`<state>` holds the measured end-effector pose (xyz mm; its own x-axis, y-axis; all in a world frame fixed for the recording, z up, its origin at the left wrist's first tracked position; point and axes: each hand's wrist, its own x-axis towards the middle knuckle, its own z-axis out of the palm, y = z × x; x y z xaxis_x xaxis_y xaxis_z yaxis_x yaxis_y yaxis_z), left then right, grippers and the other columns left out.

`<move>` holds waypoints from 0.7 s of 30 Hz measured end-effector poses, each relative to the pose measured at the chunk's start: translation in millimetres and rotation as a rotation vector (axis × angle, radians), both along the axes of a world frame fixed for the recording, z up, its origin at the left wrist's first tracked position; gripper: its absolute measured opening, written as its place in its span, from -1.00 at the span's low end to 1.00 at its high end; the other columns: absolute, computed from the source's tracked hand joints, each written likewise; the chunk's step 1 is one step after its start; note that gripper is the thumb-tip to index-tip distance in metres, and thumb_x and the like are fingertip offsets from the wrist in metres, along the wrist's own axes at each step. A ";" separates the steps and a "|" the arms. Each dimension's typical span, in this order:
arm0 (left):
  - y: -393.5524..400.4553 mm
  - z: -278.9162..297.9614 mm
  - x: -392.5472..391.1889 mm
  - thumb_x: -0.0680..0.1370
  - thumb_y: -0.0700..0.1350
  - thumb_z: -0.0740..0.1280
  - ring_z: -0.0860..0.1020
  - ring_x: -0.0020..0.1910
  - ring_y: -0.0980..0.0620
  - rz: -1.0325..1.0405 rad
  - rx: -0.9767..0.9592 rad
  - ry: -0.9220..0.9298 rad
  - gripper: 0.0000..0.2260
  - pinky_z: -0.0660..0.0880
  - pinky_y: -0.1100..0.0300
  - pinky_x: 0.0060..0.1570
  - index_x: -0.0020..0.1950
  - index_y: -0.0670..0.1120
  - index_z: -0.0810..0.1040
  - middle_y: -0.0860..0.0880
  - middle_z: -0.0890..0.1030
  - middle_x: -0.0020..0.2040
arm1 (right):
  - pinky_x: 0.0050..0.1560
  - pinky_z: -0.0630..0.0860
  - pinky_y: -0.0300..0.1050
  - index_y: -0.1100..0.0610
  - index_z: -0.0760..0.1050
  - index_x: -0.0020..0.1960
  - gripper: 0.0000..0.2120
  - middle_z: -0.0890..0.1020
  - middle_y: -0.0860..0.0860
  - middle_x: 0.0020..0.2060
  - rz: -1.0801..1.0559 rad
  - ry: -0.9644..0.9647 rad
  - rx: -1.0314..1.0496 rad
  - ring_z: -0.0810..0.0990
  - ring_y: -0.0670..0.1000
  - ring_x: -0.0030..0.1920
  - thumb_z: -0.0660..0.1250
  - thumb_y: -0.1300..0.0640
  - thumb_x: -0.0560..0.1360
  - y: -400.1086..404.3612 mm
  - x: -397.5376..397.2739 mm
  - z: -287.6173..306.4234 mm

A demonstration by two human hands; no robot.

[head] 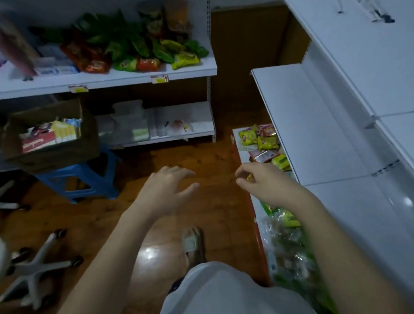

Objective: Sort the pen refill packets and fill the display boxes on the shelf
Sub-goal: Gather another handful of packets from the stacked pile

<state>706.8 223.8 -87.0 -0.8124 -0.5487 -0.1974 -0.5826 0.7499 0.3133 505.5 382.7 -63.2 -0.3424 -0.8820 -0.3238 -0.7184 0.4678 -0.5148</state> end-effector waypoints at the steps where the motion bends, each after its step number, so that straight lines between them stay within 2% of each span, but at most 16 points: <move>1: -18.2 -5.4 -12.0 0.60 0.27 0.14 0.41 0.35 0.05 -0.004 0.012 -0.001 -0.57 0.40 0.01 0.30 0.40 0.12 0.45 0.08 0.50 0.35 | 0.09 0.58 -0.05 -0.03 0.50 0.27 -0.74 0.58 -0.11 0.13 -0.024 -0.015 0.007 0.55 -0.09 0.08 0.24 -0.05 0.62 -15.9 -9.0 -3.5; 6: -110.9 -12.2 -79.5 0.60 0.27 0.14 0.40 0.38 0.02 -0.061 0.052 -0.001 -0.58 0.38 -0.08 0.35 0.38 0.12 0.45 0.06 0.49 0.37 | 0.05 0.55 -0.11 -0.02 0.50 0.26 -0.76 0.57 -0.14 0.06 -0.175 -0.087 0.017 0.55 -0.10 0.05 0.24 -0.02 0.63 -87.3 -54.0 -6.2; 9: -162.8 -5.9 -121.3 0.61 0.23 0.18 0.44 0.34 0.04 -0.077 0.102 0.045 -0.59 0.43 0.02 0.30 0.38 0.09 0.47 0.06 0.51 0.35 | 0.09 0.57 -0.02 -0.04 0.51 0.25 -0.77 0.54 -0.20 -0.01 -0.302 -0.111 -0.037 0.55 -0.08 0.04 0.24 -0.03 0.62 -124.9 -85.3 -3.5; 13: -221.0 4.2 -176.9 0.61 0.18 0.22 0.51 0.19 0.09 -0.107 0.190 0.103 -0.63 0.46 0.20 0.09 0.34 0.05 0.52 0.07 0.58 0.25 | 0.09 0.57 -0.01 -0.08 0.52 0.21 -0.79 0.56 -0.22 -0.02 -0.414 -0.150 -0.067 0.56 -0.09 0.04 0.25 -0.08 0.61 -158.4 -132.7 2.7; 15: -248.4 6.8 -209.2 0.61 0.20 0.22 0.51 0.20 0.07 -0.109 0.193 0.118 -0.63 0.46 0.17 0.10 0.32 0.05 0.54 0.09 0.58 0.22 | 0.12 0.56 0.00 -0.07 0.51 0.22 -0.79 0.58 -0.17 0.01 -0.449 -0.144 -0.077 0.56 -0.08 0.06 0.24 -0.06 0.61 -176.1 -161.1 3.2; 18: -284.7 3.4 -263.3 0.57 0.30 0.17 0.53 0.18 0.02 -0.110 0.164 0.125 -0.56 0.52 -0.02 0.14 0.30 0.11 0.53 0.09 0.60 0.18 | 0.14 0.56 0.07 -0.07 0.51 0.18 -0.82 0.59 -0.09 0.04 -0.464 -0.142 -0.071 0.57 -0.02 0.06 0.26 -0.03 0.60 -207.0 -208.7 -0.7; 21: -314.1 14.3 -326.4 0.60 0.24 0.21 0.53 0.19 0.03 -0.161 0.157 0.120 -0.60 0.51 0.01 0.14 0.32 0.07 0.53 0.08 0.58 0.19 | 0.10 0.57 0.00 -0.01 0.51 0.23 -0.77 0.59 -0.05 0.10 -0.444 -0.144 -0.035 0.57 -0.02 0.06 0.26 -0.02 0.60 -234.1 -259.6 5.7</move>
<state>380.4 -90.4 -72.6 -0.9095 -0.3809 -0.1667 -0.4114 0.7664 0.4934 246.0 148.5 -57.5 -0.6430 -0.6713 -0.3687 -0.3724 0.6947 -0.6154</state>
